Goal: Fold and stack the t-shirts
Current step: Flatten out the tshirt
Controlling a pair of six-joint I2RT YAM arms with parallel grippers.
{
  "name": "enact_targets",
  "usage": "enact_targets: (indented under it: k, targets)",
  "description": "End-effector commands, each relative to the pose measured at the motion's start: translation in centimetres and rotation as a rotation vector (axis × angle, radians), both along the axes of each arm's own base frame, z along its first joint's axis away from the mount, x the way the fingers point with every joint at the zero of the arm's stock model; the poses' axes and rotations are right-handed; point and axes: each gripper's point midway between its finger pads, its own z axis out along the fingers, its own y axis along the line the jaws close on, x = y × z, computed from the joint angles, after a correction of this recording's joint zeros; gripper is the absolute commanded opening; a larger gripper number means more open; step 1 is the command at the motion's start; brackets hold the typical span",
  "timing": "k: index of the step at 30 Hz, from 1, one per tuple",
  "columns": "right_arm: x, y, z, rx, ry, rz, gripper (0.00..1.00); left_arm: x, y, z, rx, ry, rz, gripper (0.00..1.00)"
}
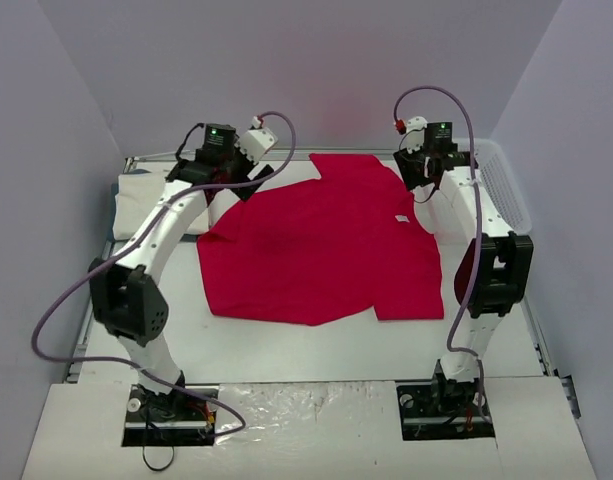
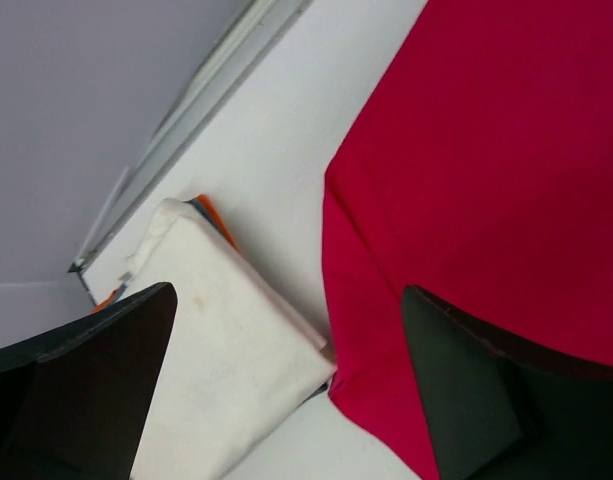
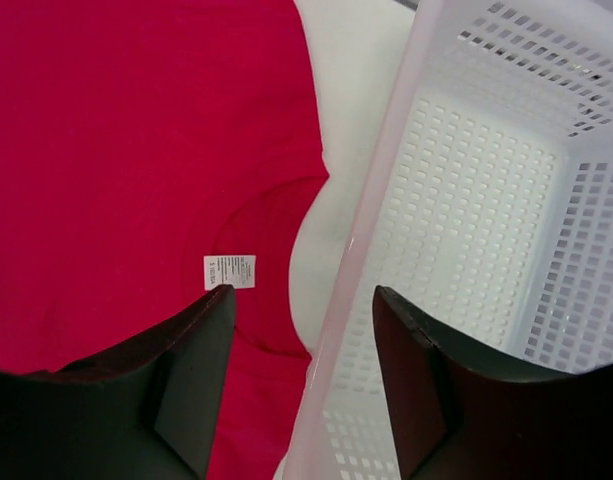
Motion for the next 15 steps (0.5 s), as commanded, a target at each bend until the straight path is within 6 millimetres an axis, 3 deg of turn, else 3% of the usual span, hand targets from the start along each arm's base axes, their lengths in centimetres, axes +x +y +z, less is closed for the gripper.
enact_targets:
  k: [1,2,6,7,8,10,11,15]
  targets:
    - [-2.3,0.4,5.1,0.029,-0.100,0.022,0.53,-2.8,2.5,9.2,-0.036,-0.229,0.046,0.94]
    - [-2.8,0.7,5.1,0.036,-0.098,0.031,0.53,-3.7,3.0,7.0,-0.022,-0.185,0.053,0.94]
    - [-5.4,1.7,4.6,0.074,-0.073,0.075,0.52,-7.1,4.1,3.9,-0.022,-0.125,0.062,0.94]
    - [-6.2,2.1,3.1,0.077,-0.038,0.085,0.52,-8.0,4.4,4.0,-0.035,-0.127,0.069,0.94]
    - [-6.6,2.5,2.8,0.085,-0.027,0.095,0.51,-8.8,4.5,2.1,-0.027,-0.088,0.067,0.94]
    - [-7.8,3.7,1.2,0.095,0.015,0.126,0.49,-9.6,4.7,1.2,-0.039,-0.077,0.080,0.94]
    - [-8.2,4.2,0.6,0.097,0.029,0.138,0.49,-10.2,4.9,-0.4,-0.024,-0.044,0.086,0.94]
    - [-9.9,6.2,-2.0,0.088,0.100,0.183,0.48,-10.3,5.6,-3.2,0.005,-0.021,0.120,0.94]
